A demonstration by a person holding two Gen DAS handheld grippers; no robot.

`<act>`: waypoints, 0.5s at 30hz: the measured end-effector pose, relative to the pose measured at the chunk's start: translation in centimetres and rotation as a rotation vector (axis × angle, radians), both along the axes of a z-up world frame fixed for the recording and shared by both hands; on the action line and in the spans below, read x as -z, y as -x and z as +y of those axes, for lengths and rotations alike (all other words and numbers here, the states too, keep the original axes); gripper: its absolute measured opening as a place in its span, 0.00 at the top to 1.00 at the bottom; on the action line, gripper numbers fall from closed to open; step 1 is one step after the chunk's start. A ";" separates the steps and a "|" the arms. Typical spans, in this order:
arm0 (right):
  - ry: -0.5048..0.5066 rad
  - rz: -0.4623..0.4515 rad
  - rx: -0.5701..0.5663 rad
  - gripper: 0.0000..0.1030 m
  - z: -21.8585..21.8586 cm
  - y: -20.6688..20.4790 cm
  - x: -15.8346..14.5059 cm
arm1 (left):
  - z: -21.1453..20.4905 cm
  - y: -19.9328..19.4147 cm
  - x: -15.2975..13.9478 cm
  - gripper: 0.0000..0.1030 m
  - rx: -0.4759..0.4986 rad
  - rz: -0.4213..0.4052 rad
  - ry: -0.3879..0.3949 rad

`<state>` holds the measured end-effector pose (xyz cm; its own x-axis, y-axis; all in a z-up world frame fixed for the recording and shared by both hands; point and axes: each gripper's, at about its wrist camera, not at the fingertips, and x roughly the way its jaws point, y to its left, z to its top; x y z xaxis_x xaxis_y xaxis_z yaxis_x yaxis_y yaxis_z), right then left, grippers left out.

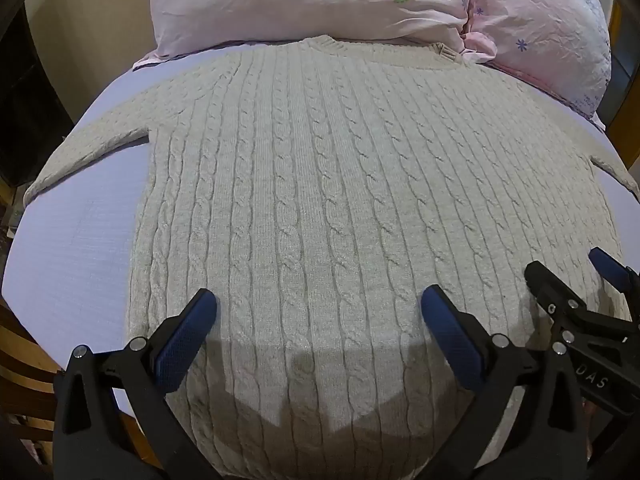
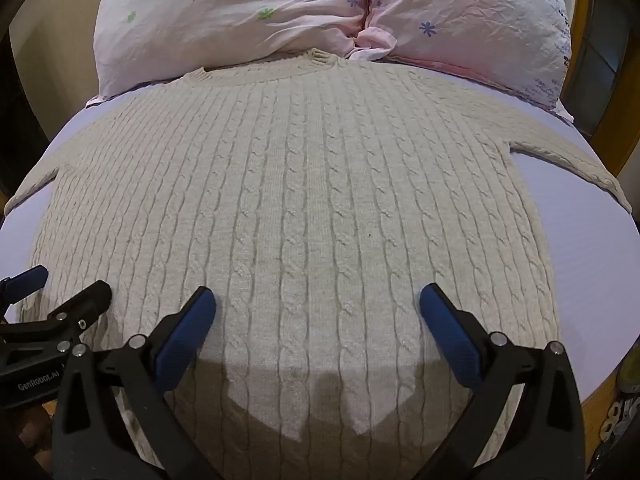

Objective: Fold small clothes

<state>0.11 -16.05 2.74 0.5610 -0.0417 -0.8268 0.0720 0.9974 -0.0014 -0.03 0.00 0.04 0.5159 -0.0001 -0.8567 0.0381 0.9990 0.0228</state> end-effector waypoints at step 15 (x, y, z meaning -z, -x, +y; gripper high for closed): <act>0.000 -0.004 -0.001 0.02 0.0 0.0 0.0 | 0.0 0.0 0.0 0.01 -0.001 0.001 0.001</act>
<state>0.14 -16.05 2.77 0.5646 -0.0418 -0.8243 0.0715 0.9974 -0.0016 0.02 0.01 0.02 0.5151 -0.0002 -0.8572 0.0375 0.9991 0.0222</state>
